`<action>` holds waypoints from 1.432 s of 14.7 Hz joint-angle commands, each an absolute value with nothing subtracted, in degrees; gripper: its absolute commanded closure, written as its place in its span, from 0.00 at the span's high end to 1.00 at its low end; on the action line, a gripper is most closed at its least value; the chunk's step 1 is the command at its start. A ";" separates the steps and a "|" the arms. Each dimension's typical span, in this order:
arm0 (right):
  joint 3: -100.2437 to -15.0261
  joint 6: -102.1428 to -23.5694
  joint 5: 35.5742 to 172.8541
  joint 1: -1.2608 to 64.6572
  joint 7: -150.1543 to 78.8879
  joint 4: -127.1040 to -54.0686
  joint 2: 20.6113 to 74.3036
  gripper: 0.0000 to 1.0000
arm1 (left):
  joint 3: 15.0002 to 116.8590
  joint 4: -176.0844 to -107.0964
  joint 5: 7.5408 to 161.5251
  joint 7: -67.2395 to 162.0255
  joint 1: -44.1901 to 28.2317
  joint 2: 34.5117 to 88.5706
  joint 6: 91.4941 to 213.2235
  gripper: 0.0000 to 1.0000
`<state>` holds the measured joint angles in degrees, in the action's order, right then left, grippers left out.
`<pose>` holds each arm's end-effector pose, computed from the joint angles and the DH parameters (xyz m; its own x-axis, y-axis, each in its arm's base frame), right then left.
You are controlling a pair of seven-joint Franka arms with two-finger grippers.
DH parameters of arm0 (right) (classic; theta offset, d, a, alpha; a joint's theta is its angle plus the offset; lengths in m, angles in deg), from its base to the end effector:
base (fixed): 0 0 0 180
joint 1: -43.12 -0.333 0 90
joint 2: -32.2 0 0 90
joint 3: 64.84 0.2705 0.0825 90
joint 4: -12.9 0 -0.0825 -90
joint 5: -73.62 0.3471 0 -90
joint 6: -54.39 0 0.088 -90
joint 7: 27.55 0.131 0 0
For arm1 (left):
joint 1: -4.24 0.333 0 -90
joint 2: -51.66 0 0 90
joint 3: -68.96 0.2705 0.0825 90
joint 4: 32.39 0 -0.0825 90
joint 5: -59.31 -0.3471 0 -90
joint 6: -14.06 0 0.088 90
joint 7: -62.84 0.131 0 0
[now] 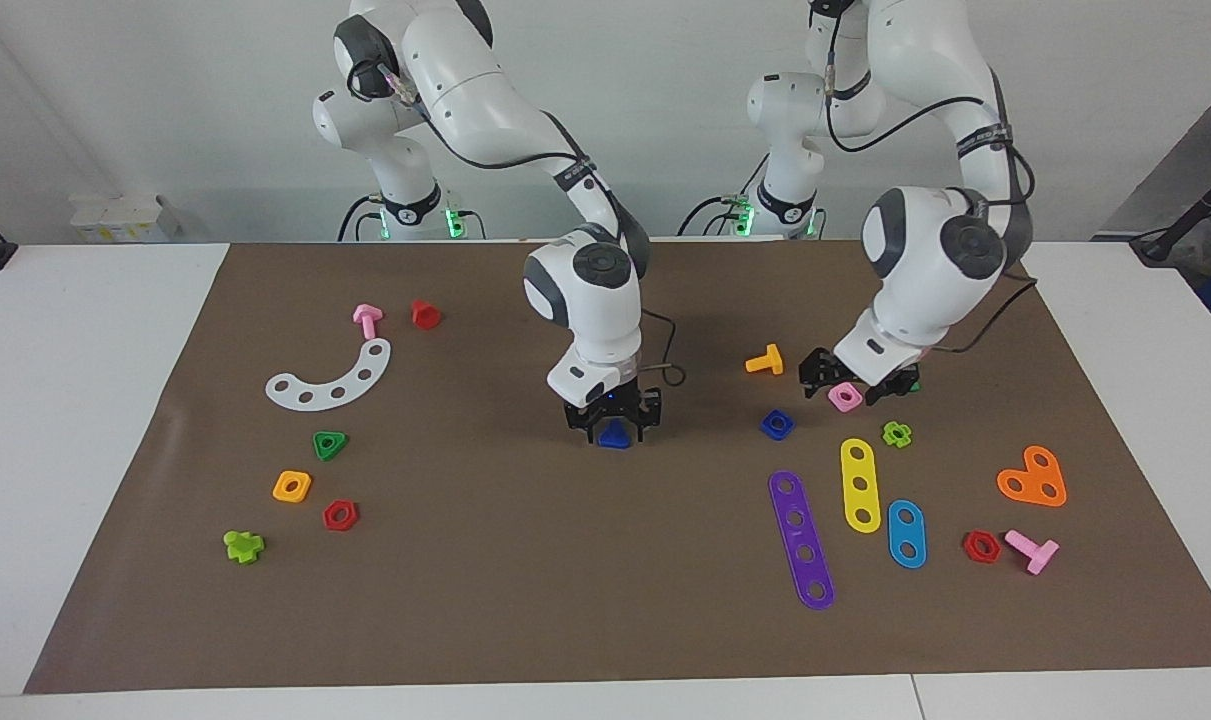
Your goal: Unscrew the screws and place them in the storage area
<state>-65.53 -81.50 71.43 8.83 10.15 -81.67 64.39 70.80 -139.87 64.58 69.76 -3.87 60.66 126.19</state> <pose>0.5408 0.3589 0.2610 0.9878 -0.0484 0.1477 -0.0388 -0.9970 -0.0674 0.5450 -0.0684 0.3694 0.9788 -0.1937 -0.0672 -0.1878 -0.9784 0.0859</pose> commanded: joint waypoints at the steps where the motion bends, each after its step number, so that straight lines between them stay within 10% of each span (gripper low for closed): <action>1: -65.63 -82.02 70.55 8.93 9.72 -84.66 61.65 0.63 | 70.45 -140.85 64.67 75.21 1.58 55.89 120.51 1.00; 14: -65.54 -81.66 70.28 8.23 9.63 -84.66 61.65 0.45 | 68.87 -130.04 56.23 69.08 4.24 45.51 102.14 1.00; 15: -65.63 -81.66 70.28 8.23 9.63 -84.66 61.56 0.36 | 68.78 -130.04 56.23 67.86 4.15 45.42 101.87 1.00; 16: -65.63 -81.84 70.20 8.32 8.59 -84.74 61.65 0.00 | 68.09 -130.04 56.23 66.71 4.24 45.16 101.78 1.00; 21: -66.15 -81.67 69.93 8.76 10.33 -83.95 61.47 0.00 | 67.46 -130.21 56.41 66.17 4.33 44.45 102.92 1.00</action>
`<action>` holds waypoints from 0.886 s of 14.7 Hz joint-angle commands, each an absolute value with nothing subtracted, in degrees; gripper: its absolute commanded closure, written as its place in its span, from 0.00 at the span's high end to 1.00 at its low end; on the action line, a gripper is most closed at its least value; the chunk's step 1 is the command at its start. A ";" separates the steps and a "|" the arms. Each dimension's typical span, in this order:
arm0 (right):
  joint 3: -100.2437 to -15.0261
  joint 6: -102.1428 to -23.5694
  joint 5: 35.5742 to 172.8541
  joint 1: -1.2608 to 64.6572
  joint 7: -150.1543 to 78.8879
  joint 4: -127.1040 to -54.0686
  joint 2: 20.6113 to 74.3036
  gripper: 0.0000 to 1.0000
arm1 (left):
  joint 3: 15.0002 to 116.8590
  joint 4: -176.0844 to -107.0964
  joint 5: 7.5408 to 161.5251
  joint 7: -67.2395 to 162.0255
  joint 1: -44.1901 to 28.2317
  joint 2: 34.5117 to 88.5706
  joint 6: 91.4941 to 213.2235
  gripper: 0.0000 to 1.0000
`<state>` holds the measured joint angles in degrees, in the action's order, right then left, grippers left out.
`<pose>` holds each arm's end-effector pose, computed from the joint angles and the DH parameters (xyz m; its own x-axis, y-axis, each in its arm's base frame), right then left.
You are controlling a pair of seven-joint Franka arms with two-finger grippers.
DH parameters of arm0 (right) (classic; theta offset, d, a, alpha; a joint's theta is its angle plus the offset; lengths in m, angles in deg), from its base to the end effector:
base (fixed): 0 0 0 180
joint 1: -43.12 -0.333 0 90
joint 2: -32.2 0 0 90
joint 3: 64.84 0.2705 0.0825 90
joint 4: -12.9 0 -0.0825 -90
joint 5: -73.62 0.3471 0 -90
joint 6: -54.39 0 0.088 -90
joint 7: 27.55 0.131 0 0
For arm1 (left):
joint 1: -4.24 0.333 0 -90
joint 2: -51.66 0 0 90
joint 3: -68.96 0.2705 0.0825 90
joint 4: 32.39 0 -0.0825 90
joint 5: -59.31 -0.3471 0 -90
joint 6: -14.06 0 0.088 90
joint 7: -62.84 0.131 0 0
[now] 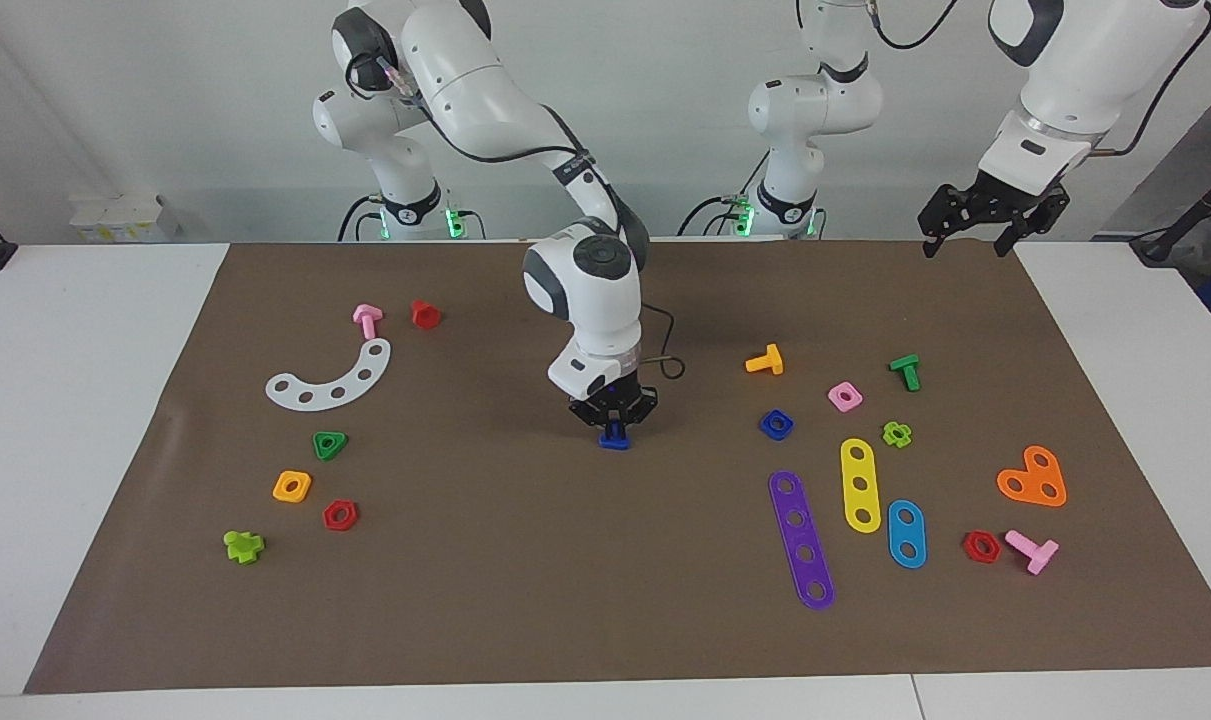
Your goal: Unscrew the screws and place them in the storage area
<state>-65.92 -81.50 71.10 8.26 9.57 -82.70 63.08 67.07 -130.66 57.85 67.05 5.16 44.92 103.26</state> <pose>0.5370 0.3591 0.2680 0.9871 -0.0304 0.1569 -0.0208 -0.9978 -0.0623 0.4820 -0.0055 0.5501 0.9951 -0.0895 -0.0428 -0.0907 -0.9955 -0.0263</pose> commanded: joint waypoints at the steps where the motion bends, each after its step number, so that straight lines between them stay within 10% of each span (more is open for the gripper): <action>1: -66.50 -81.32 69.93 8.93 10.25 -83.95 60.34 0.00 | 67.46 -130.30 56.32 66.09 4.33 44.45 103.01 1.00; 13: -66.24 -76.83 70.37 31.76 -18.72 -97.31 44.86 0.00 | 68.17 -132.41 60.10 68.02 5.12 43.83 106.87 1.00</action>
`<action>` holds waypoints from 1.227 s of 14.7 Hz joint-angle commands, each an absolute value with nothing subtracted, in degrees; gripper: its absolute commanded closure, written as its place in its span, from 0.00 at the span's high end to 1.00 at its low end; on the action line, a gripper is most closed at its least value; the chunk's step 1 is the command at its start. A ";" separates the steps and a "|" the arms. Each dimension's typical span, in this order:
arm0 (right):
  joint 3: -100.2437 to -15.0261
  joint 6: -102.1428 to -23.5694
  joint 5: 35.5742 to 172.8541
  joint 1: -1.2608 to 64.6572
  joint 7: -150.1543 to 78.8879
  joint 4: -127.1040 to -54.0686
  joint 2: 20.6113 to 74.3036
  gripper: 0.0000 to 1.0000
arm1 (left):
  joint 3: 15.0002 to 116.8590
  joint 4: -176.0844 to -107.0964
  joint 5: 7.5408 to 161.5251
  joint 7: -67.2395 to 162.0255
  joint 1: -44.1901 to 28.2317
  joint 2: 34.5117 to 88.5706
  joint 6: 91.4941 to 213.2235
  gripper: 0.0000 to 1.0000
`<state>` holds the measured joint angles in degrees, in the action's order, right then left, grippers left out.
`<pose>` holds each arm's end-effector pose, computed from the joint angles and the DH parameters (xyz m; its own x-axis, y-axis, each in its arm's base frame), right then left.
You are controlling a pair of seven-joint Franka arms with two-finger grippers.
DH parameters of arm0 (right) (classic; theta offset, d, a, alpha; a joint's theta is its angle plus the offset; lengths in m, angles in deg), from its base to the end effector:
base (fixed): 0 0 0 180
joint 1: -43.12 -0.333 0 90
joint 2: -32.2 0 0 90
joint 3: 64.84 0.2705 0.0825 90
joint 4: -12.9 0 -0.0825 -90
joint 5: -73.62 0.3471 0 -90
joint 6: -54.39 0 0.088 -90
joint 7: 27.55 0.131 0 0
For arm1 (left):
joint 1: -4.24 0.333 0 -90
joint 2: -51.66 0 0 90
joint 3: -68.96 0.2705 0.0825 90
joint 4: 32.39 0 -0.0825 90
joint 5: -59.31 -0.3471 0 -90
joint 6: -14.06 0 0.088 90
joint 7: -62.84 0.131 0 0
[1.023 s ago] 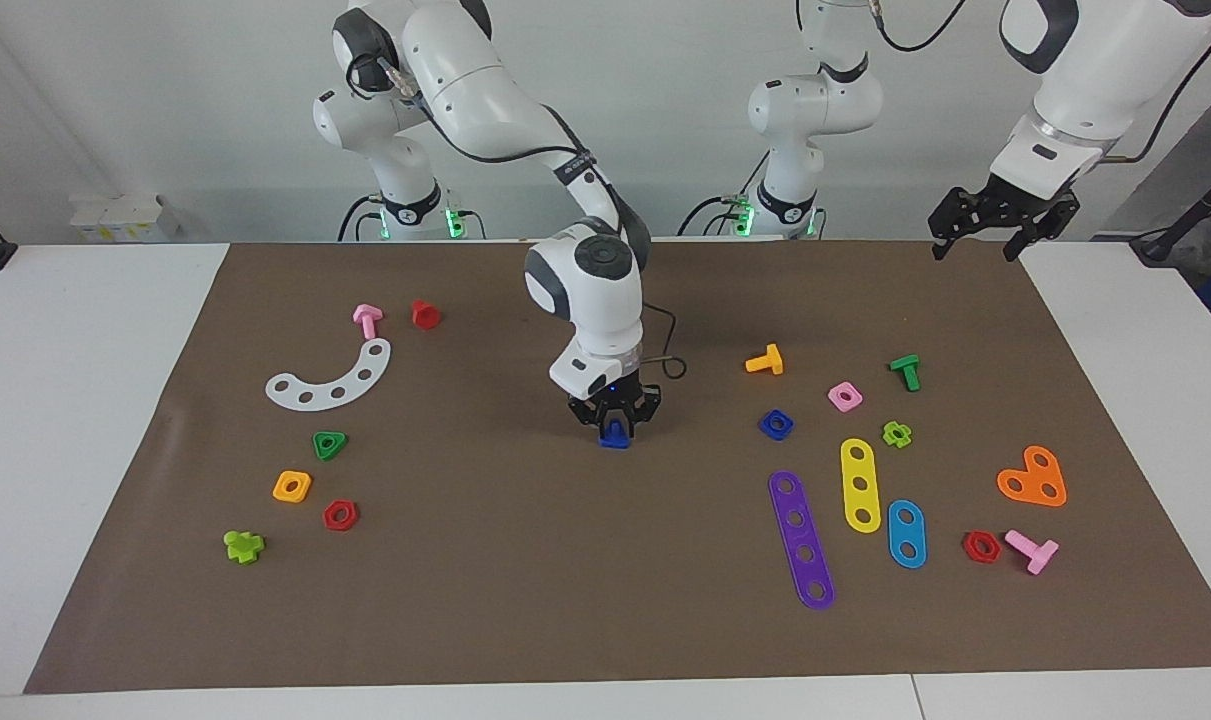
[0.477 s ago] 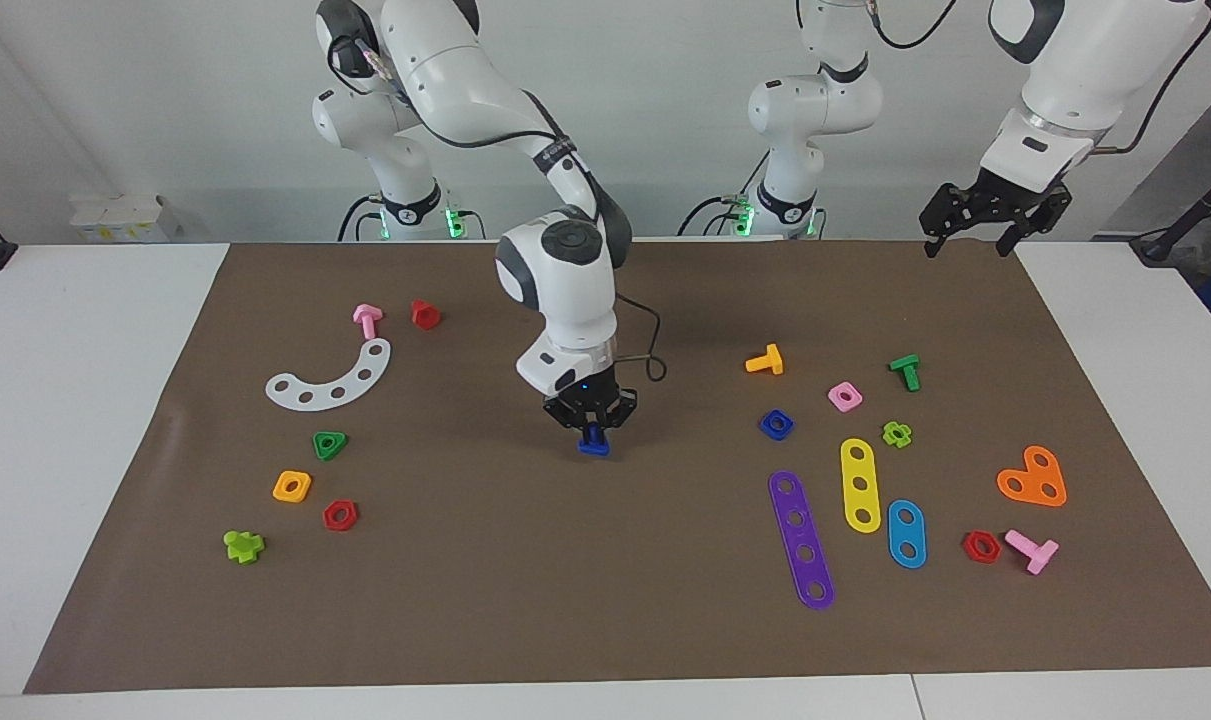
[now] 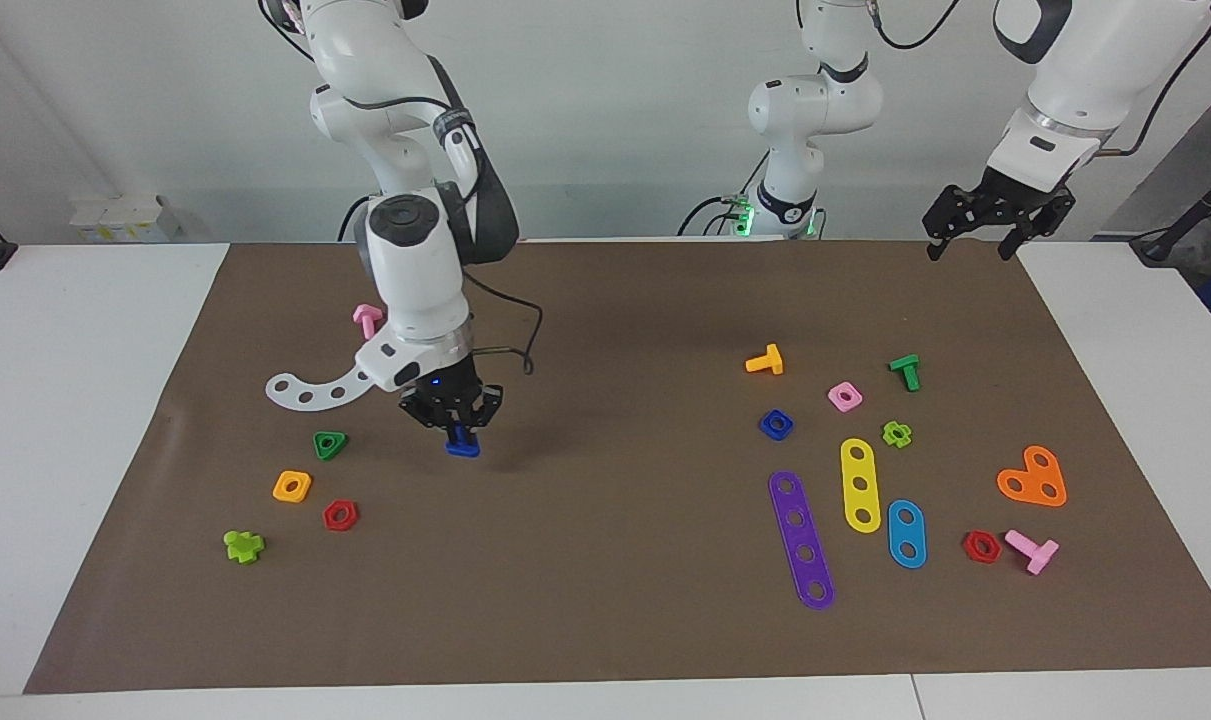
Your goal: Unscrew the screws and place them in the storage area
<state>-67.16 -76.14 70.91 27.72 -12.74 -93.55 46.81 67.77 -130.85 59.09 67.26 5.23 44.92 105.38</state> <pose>0.5811 0.1339 0.3510 0.9852 0.0003 0.1713 -0.0009 -1.0000 0.0072 0.4867 -0.0017 0.5517 0.9967 -0.0805 -0.0075 -0.0805 -0.9967 -0.0057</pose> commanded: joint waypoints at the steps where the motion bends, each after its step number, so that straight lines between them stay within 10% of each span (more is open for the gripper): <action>1: -66.24 -76.83 70.89 33.53 -22.06 -97.92 44.60 0.00 | 68.17 -132.41 60.10 67.93 5.12 43.83 106.79 1.00; 14: -66.15 -89.93 76.53 39.52 -28.69 -113.48 41.96 0.00 | 68.25 -133.29 60.28 69.16 5.12 43.39 107.23 1.00; 16: -66.15 -89.58 76.61 39.61 -28.16 -113.14 42.05 0.99 | 68.25 -133.29 60.28 69.16 5.12 43.39 107.23 1.00; 18: -66.33 -88.79 76.61 39.17 -28.16 -111.21 41.70 1.00 | 68.25 -133.29 60.28 69.16 5.12 43.39 107.14 1.00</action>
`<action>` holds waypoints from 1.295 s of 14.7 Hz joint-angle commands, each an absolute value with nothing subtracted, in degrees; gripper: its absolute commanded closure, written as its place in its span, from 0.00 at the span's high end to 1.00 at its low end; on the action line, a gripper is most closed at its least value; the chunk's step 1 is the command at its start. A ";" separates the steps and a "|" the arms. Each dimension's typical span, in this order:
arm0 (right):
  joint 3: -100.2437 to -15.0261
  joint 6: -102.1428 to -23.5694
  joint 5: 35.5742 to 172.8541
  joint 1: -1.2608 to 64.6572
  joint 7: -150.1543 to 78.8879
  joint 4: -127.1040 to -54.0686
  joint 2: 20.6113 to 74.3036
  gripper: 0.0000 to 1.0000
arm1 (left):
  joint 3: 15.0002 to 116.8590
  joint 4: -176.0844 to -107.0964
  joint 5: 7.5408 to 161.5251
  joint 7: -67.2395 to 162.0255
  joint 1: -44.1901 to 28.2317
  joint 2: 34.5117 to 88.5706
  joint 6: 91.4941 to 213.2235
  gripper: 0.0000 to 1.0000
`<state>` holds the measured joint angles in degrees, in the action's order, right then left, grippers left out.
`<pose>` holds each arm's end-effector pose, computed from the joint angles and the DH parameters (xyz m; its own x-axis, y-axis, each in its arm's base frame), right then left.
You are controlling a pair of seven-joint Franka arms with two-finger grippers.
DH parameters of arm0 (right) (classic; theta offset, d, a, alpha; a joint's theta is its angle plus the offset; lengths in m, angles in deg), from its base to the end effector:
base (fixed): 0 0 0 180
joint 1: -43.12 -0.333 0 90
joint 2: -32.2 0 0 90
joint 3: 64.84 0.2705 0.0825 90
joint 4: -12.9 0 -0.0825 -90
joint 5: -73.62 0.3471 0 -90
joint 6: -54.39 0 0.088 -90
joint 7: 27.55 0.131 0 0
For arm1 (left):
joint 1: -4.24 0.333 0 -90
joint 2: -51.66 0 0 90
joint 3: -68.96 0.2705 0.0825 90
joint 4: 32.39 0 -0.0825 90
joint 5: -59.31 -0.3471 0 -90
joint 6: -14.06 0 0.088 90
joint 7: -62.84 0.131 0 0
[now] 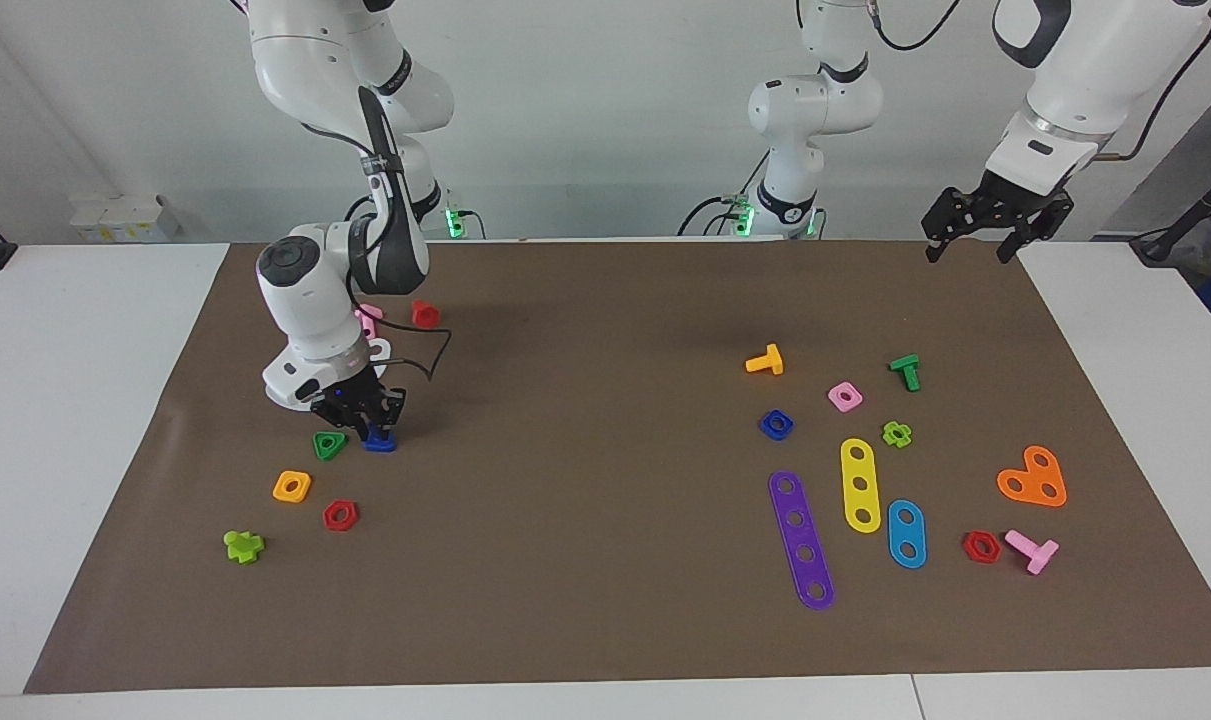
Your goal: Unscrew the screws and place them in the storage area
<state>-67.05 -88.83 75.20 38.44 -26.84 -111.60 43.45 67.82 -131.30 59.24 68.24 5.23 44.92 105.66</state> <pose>0.5388 0.0234 0.2728 0.9915 0.0100 0.1299 0.0118 -0.9998 -0.0133 0.4869 -0.0016 0.5487 0.9953 -0.0966 -0.0103 -0.0966 -0.9953 -0.0026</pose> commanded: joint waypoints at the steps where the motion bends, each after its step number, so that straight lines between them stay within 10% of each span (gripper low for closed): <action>1: -66.42 -86.87 76.53 38.82 -27.99 -109.81 41.09 1.00 | 68.25 -133.29 60.19 69.16 5.12 43.48 107.23 1.00; 6: -68.08 -63.43 75.38 39.87 -26.50 -93.47 38.46 1.00 | 68.25 -133.20 60.28 69.16 5.12 43.48 107.49 1.00; 19: -67.91 -32.45 69.58 44.09 -23.94 -77.89 27.72 1.00 | 68.25 -133.20 60.19 69.08 5.03 43.48 107.49 1.00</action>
